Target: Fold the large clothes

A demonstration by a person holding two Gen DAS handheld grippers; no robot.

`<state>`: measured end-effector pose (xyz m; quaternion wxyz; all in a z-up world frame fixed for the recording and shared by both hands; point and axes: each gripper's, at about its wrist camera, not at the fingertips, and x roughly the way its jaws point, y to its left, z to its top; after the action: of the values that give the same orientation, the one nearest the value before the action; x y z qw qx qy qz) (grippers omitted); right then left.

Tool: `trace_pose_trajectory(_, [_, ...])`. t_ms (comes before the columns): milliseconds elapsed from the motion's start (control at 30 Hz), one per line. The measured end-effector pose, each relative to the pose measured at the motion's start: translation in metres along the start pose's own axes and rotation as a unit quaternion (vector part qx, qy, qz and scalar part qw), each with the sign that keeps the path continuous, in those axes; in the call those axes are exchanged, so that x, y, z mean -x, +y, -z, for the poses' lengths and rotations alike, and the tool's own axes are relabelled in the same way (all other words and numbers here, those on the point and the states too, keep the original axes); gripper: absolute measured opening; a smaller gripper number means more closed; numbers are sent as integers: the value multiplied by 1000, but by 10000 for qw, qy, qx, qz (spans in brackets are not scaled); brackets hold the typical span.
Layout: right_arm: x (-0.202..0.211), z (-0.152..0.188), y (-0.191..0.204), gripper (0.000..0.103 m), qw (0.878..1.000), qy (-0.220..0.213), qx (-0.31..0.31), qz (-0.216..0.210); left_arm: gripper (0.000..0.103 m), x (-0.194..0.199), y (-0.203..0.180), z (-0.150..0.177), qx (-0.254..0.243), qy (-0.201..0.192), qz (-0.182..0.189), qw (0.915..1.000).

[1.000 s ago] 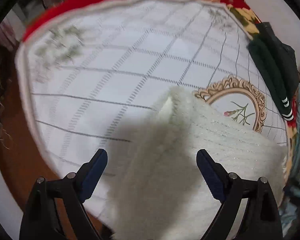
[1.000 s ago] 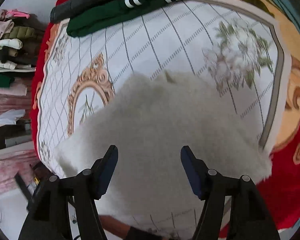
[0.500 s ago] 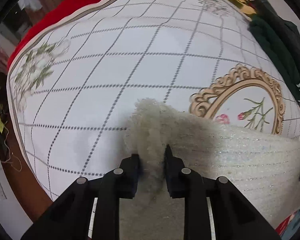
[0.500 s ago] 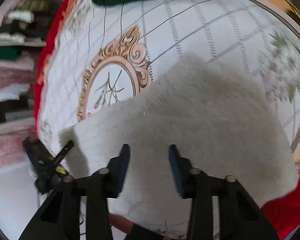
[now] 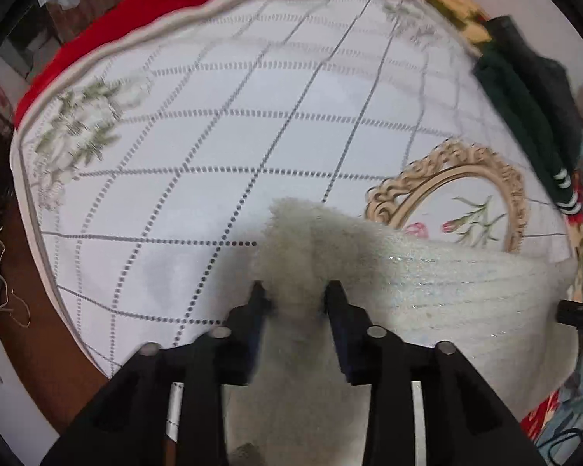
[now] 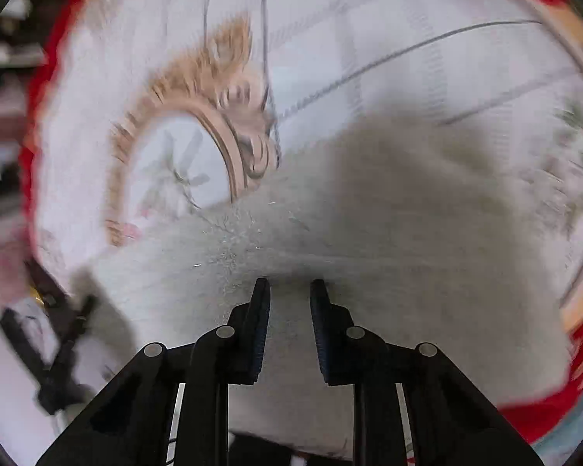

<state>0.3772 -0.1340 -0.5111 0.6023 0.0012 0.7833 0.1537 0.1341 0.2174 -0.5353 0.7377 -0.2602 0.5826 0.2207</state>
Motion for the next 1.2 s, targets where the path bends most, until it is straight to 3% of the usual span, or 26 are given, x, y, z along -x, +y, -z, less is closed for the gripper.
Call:
trace_pose_trajectory(33, [18,10,-11,31,9998,-197,-81,14,60,8,0,3,-60,-96,7,9999])
trace_pose_trajectory(100, [41,32,-43,33,9979,-480,-419,119,80,16,3,8,-70,-185,62,9998])
trace_pose_trajectory(167, [28,37,-79,32,9957,-427,-782,246,81,19,8,14,1,-174,147,9997])
trace_pose_trajectory(233, [2,36,-115,26,9909,-414,-1134,591,81,11,9,16,53,-83,110,9999])
trace_pose_trajectory(300, [-33,35,-147,26,9837,-233,-1734,412,81,4,8,15,46,47,80,9999])
trace_pose_trajectory(333, [-30,36,-145,26,9816,-274,-1833,467,81,3,8,17,55,75,90,9999])
trace_pose_trajectory(400, [-1,41,-107,26,9842,-553,-1460,836,81,10,15,29,101,82,152,9998])
trace_pose_trajectory(467, [32,58,-61,26,9884,-997,-991,573,81,18,25,40,225,131,152,9995])
trace_pose_trajectory(500, [36,63,-46,26,9907,-1005,-801,449,81,23,33,48,363,175,194,9990])
trace_pose_trajectory(600, [19,71,12,26,9982,-583,-39,108,81,34,54,69,791,305,260,9961])
trace_pose_trajectory(733, [-67,53,53,26,9963,117,371,760,81,45,82,105,1284,371,275,9906])
trace_pose_trajectory(800, [-108,45,53,26,9923,445,335,1105,81,45,89,126,1528,491,358,9864])
trace_pose_trajectory(900, [-114,35,57,26,9907,579,160,1218,81,43,91,162,1956,683,587,9765])
trace_pose_trajectory(967, [-111,35,56,26,9913,638,253,1125,81,35,86,184,2413,857,979,9617])
trace_pose_trajectory(1067, [-92,39,56,27,9940,489,510,835,81,15,71,201,3031,890,1657,9342])
trace_pose_trajectory(1133, [-76,51,54,35,9962,375,626,467,81,4,60,199,3155,681,1878,9277])
trace_pose_trajectory(1200, [-58,66,44,42,9977,335,583,-73,81,-3,49,191,3268,353,1830,9265])
